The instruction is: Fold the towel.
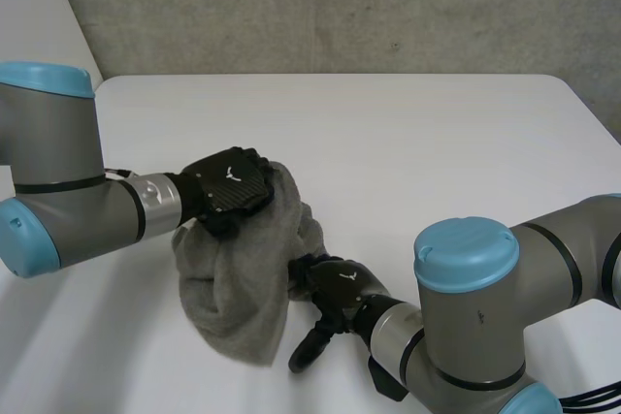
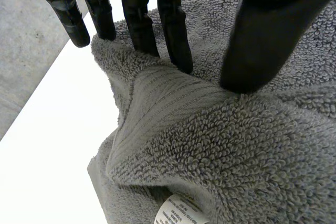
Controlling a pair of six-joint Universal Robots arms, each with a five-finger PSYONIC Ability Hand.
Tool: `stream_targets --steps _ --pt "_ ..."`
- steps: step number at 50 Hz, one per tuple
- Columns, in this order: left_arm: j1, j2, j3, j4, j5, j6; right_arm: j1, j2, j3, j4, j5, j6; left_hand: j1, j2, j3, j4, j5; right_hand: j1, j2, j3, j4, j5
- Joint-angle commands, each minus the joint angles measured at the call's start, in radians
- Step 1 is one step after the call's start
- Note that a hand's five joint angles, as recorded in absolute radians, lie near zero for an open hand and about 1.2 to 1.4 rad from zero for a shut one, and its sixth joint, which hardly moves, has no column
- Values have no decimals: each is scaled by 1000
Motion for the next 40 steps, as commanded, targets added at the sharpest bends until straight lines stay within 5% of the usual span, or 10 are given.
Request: stream_targets --steps 1,7,10,23,25,27,40 --pt "-1 13 -6 1 0 -8 3 0 5 -2 -2 -6 136 133 -49 -56 134 15 9 6 -53 -1" --pt "-6 20 -34 0 0 -8 21 1 -7 -9 -2 1 177 174 -49 -56 175 91 85 6 -53 75" --pt "-3 21 -47 -2 0 -11 24 9 -18 -17 0 6 451 448 -49 -56 448 211 205 6 -53 195" --pt "25 96 -123 1 14 -98 63 109 -142 -46 -9 190 453 449 -49 -56 450 585 578 6 -53 569" --pt "26 105 -129 1 14 -100 75 116 -160 -54 -8 196 453 449 -49 -56 450 1026 1019 6 -53 1009" --pt "26 113 -136 1 15 -102 76 118 -165 -57 -6 196 453 449 -49 -56 450 1169 1163 6 -53 1153" --pt "68 240 -138 16 72 -219 30 3 -197 -49 -11 147 453 449 -49 -56 450 1171 1164 6 -53 1155"
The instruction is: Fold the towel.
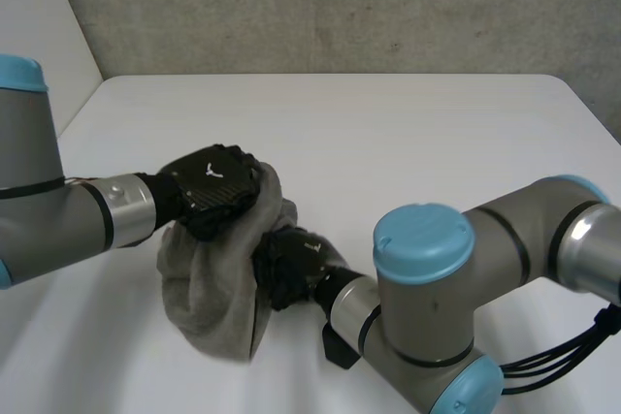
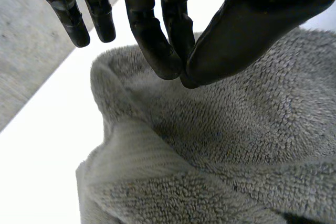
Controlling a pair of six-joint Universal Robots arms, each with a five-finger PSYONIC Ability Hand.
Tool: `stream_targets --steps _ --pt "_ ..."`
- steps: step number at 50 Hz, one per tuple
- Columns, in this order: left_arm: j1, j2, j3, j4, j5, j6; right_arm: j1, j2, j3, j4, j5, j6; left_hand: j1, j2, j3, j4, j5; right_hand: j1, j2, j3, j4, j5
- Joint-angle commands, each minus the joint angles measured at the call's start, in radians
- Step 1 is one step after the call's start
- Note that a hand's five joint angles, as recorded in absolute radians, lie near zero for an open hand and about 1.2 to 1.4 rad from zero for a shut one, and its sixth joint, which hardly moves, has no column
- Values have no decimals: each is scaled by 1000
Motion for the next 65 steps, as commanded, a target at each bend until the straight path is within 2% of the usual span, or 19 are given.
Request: stream_targets --steps 1,3,5,9,14,19,20,21,22,23,24,25,26,27,29,32,40,46,65 --pt "20 75 8 13 32 -95 -62 -139 -33 45 -18 -90 77 50 -49 -56 53 107 72 6 -53 74" --pt "25 116 15 44 35 -159 -109 -177 -82 108 -52 -157 77 50 -49 -56 53 107 72 6 -53 74" --pt "28 139 16 71 35 -197 -201 -191 -232 348 -191 -308 77 50 -49 -56 53 107 72 6 -53 74" --pt "29 189 15 138 34 -304 -259 -199 -391 523 -283 -418 77 50 -49 -56 53 107 72 6 -53 74" --pt "32 277 -11 271 35 -565 -326 -217 -523 555 -293 -428 77 50 -49 -56 53 107 72 6 -53 74" --pt "43 305 -74 367 37 -658 -327 -236 -434 565 -283 -440 77 50 -49 -56 53 87 52 6 -53 54" --pt "43 305 -74 368 37 -658 -318 -240 -367 559 -276 -448 77 50 -49 -56 53 -660 -695 6 -53 -693" --pt "48 304 -96 398 38 -659 -310 -249 -293 547 -267 -460 16 -10 -49 -56 -8 -1135 -1170 6 -53 -1148" --pt "51 299 -113 424 38 -659 -310 -249 -292 547 -267 -460 -261 -287 -49 -56 -285 -1140 -1175 6 -53 -1148" --pt "51 299 -113 424 38 -659 -303 -268 -227 517 -235 -457 -264 -290 -49 -56 -287 -1140 -1175 6 -53 -1148" --pt "49 290 -123 446 37 -659 -292 -286 -157 460 -189 -451 -572 -598 -49 -56 -595 -1143 -1178 6 -53 -1148" --pt "49 290 -123 446 37 -659 -292 -286 -156 460 -188 -451 -575 -601 -49 -56 -599 -1143 -1178 6 -53 -1148" --pt "48 284 -131 461 37 -658 -272 -295 -89 385 -141 -450 -865 -892 -49 -56 -889 -1146 -1181 6 -53 -1148" --pt "48 269 -133 469 37 -656 -272 -295 -88 384 -141 -450 -956 -982 -49 -56 -979 -1146 -1181 6 -53 -1148" --pt "49 243 -133 474 37 -656 -208 -308 35 224 -81 -466 -977 -1003 -49 -56 -1001 -1140 -1175 6 -53 -1148" --pt "49 192 -116 472 37 -656 -156 -317 127 97 -64 -471 -1053 -1079 -49 -56 -1076 -1134 -1169 6 -53 -1148" --pt "78 130 -85 471 35 -649 -109 -323 289 -100 -127 -598 -1144 -1171 -49 -56 -1168 -1043 -1078 6 -53 -1076" --pt "132 123 -90 464 34 -650 -76 -294 327 -166 -139 -687 -1144 -1171 -49 -56 -1168 -967 -1002 6 -53 -1000" --pt "141 127 -120 463 32 -656 55 -116 295 -389 -119 -867 -1144 -1171 -49 -56 -1168 -744 -778 6 -53 -777"
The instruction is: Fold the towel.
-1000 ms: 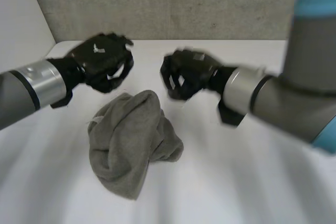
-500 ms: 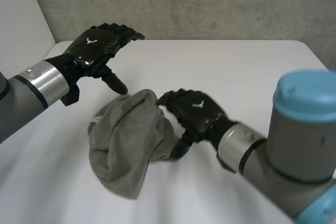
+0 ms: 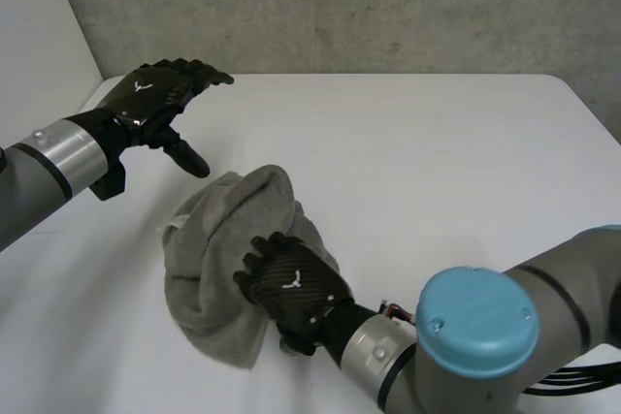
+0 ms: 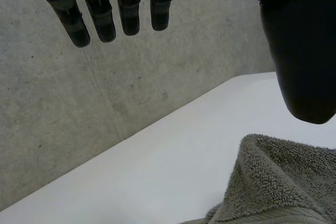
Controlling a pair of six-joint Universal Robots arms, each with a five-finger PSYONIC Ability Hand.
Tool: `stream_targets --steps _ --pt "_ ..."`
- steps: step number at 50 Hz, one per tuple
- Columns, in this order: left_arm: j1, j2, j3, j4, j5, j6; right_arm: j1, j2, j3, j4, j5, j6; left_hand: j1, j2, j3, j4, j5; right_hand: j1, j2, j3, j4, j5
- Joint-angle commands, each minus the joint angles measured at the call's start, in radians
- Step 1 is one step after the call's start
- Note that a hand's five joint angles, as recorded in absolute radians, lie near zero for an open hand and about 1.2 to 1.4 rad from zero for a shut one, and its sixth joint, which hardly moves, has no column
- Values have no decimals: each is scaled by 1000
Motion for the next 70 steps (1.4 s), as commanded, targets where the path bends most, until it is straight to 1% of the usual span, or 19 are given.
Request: stream_targets --steps 1,6,8,10,12,19,26,32,39,46,52,54,61,62,63,64,65,66,70 --pt "2 1 -15 1 0 1 56 44 -21 -101 7 -60 -129 -66 -50 -56 -55 93 98 6 -53 83" --pt "9 5 -35 1 3 0 78 89 -55 -130 12 -133 -129 -66 -50 -56 -55 270 275 6 -53 259" --pt "9 10 -52 1 3 0 79 101 -66 -133 15 -164 -129 -66 -50 -56 -55 437 442 6 -53 426" --pt "8 11 -58 -1 3 0 70 120 -93 -133 23 -213 -129 -66 -50 -56 -55 843 848 6 -53 832" --pt "8 15 -66 -1 3 0 69 121 -110 -133 26 -224 -129 -66 -50 -56 -55 917 922 6 -53 906" --pt "9 105 -91 -24 3 -11 66 46 -184 -118 52 -172 -129 -66 -50 -56 -55 917 922 6 -53 907" --pt "15 200 -75 -38 -6 -43 35 -188 -261 -43 98 -26 -129 -66 -50 -56 -55 917 922 6 -53 907" --pt "51 242 -65 -38 -6 -115 -52 -339 -288 71 130 -6 -129 -66 -50 -56 -55 917 922 6 -53 907" --pt "52 245 -57 -36 -8 -161 -132 -420 -304 118 133 -3 -129 -66 -50 -56 -55 917 922 6 -53 907" --pt "52 246 -66 -38 -10 -164 -123 -420 -331 146 148 3 -129 -66 -50 -56 -55 917 922 6 -53 907" --pt "57 248 -71 -42 -14 -163 -77 -288 -367 132 185 29 -129 -66 -50 -56 -55 917 922 6 -53 907" --pt "63 248 -71 -44 -19 -163 16 -131 -441 134 204 29 -131 -69 -50 -56 -56 917 922 6 -53 907" --pt "92 269 -72 -70 -45 -163 117 148 -607 179 237 35 -132 -69 -50 -56 -56 917 922 6 -53 907" --pt "103 274 -72 -78 -54 -163 125 190 -648 227 243 35 -132 -69 -50 -56 -56 689 694 6 -53 678" --pt "103 274 -72 -78 -54 -163 125 190 -649 227 244 35 -132 -69 -50 -56 -56 686 692 6 -53 676" --pt "115 278 -74 -85 -60 -164 133 212 -682 282 256 35 -132 -69 -50 -56 -56 56 61 6 -53 45" --pt "124 281 -74 -94 -65 -163 133 212 -683 282 256 35 -132 -69 -50 -56 -56 49 54 6 -53 39" --pt "124 281 -74 -94 -65 -163 139 215 -698 326 269 35 -132 -69 -50 -56 -56 -451 -445 6 -53 -315" --pt "132 283 -80 -119 -69 -161 127 164 -680 362 308 34 -132 -69 -50 -56 -56 -479 -474 6 -53 -315"
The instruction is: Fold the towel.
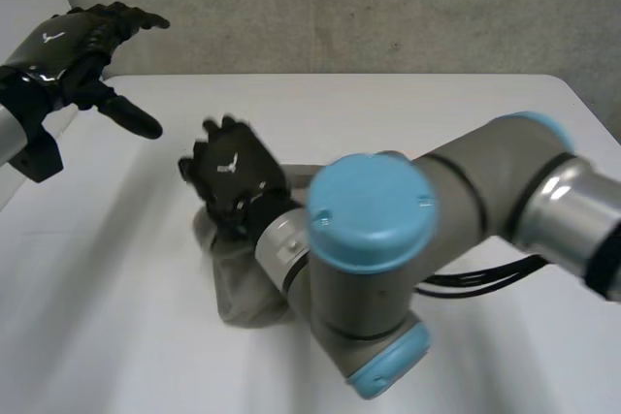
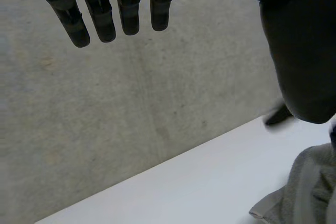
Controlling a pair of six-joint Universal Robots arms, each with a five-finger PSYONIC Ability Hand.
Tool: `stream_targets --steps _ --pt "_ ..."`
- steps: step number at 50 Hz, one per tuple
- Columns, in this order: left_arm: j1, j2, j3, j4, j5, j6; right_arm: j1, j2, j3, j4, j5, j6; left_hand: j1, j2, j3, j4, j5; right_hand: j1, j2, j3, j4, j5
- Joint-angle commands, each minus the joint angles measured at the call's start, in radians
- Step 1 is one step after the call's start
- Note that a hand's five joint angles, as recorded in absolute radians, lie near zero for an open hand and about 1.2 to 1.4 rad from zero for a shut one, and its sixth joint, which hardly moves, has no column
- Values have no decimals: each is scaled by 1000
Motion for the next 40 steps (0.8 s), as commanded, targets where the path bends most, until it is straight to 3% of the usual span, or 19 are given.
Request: stream_targets --steps 1,6,8,15,17,18,21,22,24,27,29,40 --pt "22 7 -6 -35 -13 1 -4 -23 -26 109 54 -1 -132 -65 -50 -56 -52 -813 -836 5 -53 -646" --pt "17 6 -17 -76 -11 -3 -38 -146 73 112 46 -10 -132 -65 -50 -56 -52 -813 -836 5 -53 -646" --pt "10 2 -23 -101 -13 -5 -114 -211 154 115 45 -16 -132 -65 -50 -56 -52 -813 -836 5 -53 -646" --pt "-38 1 -91 -165 -27 -19 -209 -306 312 86 13 -27 -132 -65 -50 -56 -52 -813 -836 5 -53 -646" --pt "-90 -2 -127 -155 -109 -51 -230 -311 343 60 -3 -35 -132 -65 -50 -56 -52 -813 -836 5 -53 -646" --pt "-90 -2 -127 -155 -109 -51 -257 -313 371 29 -10 -41 -132 -65 -50 -56 -52 -813 -836 5 -53 -646" --pt "-191 -48 -143 -98 -330 -75 -306 -311 414 -17 -14 -47 -132 -65 -50 -56 -52 -813 -836 5 -53 -646" --pt "-191 -48 -143 -98 -330 -75 -306 -311 414 -17 -14 -47 -132 -65 -50 -56 -52 -813 -836 5 -53 -646" --pt "-263 -103 -131 -46 -469 -75 -331 -307 445 -55 -17 -39 -132 -65 -50 -56 -52 -808 -831 5 -53 -646" --pt "-297 -131 -117 -23 -530 -71 -334 -287 471 -107 -15 -41 -132 -65 -50 -56 -52 -799 -822 5 -53 -646" --pt "-361 -184 -76 8 -621 -66 -335 -270 484 -127 -12 -46 -132 -65 -50 -56 -52 -799 -822 5 -53 -646" --pt "-434 -441 81 35 -781 -60 -365 -162 543 -232 -11 -52 -132 -65 -50 -56 -52 -778 -801 5 -53 -646"
